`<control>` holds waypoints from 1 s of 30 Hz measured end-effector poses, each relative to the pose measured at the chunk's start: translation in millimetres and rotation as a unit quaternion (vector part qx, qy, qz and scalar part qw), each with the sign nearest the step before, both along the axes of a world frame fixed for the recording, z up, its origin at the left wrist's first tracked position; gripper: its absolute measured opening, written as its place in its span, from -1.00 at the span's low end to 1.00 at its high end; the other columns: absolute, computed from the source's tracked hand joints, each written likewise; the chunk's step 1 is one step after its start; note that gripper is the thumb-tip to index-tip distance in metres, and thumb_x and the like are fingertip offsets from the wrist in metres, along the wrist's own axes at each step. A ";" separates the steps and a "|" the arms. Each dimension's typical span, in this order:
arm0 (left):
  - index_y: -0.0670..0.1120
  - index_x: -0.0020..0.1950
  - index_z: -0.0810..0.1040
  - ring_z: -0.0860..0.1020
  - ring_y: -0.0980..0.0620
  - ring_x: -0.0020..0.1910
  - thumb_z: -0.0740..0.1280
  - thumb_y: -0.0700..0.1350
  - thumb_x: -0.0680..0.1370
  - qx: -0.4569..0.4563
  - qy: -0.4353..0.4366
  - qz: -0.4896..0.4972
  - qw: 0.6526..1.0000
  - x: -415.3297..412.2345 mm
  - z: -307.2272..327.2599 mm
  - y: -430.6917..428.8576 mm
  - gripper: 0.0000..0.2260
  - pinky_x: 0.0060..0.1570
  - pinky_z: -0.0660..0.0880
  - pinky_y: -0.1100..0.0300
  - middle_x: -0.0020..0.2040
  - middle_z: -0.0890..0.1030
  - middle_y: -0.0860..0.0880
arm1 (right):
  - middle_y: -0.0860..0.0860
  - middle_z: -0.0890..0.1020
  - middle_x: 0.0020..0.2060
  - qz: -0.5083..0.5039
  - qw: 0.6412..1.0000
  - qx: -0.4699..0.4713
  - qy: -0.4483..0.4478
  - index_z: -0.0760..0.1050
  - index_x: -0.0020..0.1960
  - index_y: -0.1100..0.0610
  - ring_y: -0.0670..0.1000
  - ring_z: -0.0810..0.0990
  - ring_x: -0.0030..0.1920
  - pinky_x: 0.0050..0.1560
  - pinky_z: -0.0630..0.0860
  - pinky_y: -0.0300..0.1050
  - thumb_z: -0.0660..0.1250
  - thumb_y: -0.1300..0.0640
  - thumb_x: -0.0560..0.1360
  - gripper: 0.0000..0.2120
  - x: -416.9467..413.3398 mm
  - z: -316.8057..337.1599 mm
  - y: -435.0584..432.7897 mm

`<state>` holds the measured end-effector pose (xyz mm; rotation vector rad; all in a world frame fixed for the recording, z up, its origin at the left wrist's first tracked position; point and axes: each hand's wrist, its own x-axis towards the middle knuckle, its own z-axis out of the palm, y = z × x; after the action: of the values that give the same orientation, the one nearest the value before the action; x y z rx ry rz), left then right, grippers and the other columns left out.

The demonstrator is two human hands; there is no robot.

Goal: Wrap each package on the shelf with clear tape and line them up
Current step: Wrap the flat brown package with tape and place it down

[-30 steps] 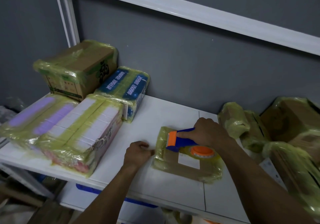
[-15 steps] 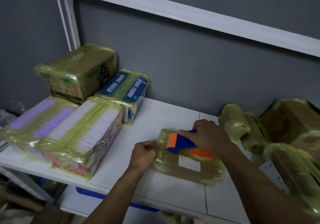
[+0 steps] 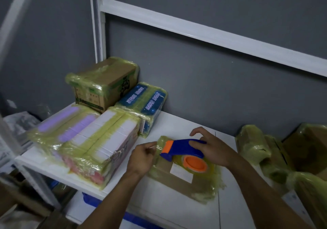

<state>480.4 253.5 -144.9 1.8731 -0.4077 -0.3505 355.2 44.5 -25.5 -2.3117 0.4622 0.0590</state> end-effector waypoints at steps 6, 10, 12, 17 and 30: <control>0.23 0.56 0.32 0.45 0.14 0.43 0.32 0.01 0.57 0.034 -0.003 -0.173 0.984 3.8 -3.5 14.2 -0.46 0.44 0.40 0.06 0.50 0.40 0.22 | -0.18 0.66 0.13 0.002 0.998 -0.017 -0.062 0.55 0.24 -0.20 -0.29 0.61 0.05 -0.07 0.48 -0.45 0.14 -0.11 0.72 -0.77 -4.3 -1.5 7.3; 0.25 0.62 0.13 0.26 0.23 0.52 0.27 0.28 0.57 0.105 -0.127 -0.205 0.965 2.9 -5.1 22.2 -0.35 0.48 0.33 0.12 0.59 0.19 0.28 | -0.28 0.64 0.14 0.007 0.998 0.005 -0.060 0.54 0.27 -0.25 -0.27 0.61 0.12 0.01 0.56 -0.37 0.36 -0.36 0.51 -0.61 -14.1 -5.2 6.6; 0.35 0.60 0.01 0.28 0.23 0.51 0.27 0.43 0.50 0.113 -0.153 -0.215 0.958 0.7 -5.6 22.7 -0.25 0.44 0.38 0.09 0.59 0.14 0.32 | -0.33 0.60 0.18 0.011 0.998 -0.019 -0.060 0.49 0.36 -0.26 -0.24 0.59 0.17 0.06 0.56 -0.35 0.43 -0.35 0.47 -0.50 -16.3 -9.4 5.8; 0.36 0.58 0.07 0.34 0.20 0.47 0.30 0.63 0.24 0.185 -0.227 -0.193 0.937 2.1 0.2 21.3 -0.02 0.38 0.45 0.09 0.57 0.12 0.36 | -0.42 0.51 0.19 0.001 0.997 -0.024 -0.069 0.39 0.43 -0.28 -0.25 0.55 0.18 -0.04 0.55 -0.44 0.45 -0.32 0.46 -0.42 -17.2 -14.7 5.0; 0.29 0.61 0.10 0.41 0.10 0.44 0.13 0.73 0.17 0.261 -0.301 -0.156 0.904 3.1 -4.6 19.0 0.07 0.23 0.53 0.04 0.54 0.27 0.32 | -0.42 0.61 0.08 -0.011 0.997 -0.006 -0.082 0.54 0.22 -0.33 -0.28 0.59 0.12 0.00 0.60 -0.31 0.49 -0.41 0.24 -0.43 -26.2 -2.9 -6.7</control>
<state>483.5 272.5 -149.5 2.4362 -1.1342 -0.0766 328.9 37.8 -28.4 -2.3006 0.4045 -0.1430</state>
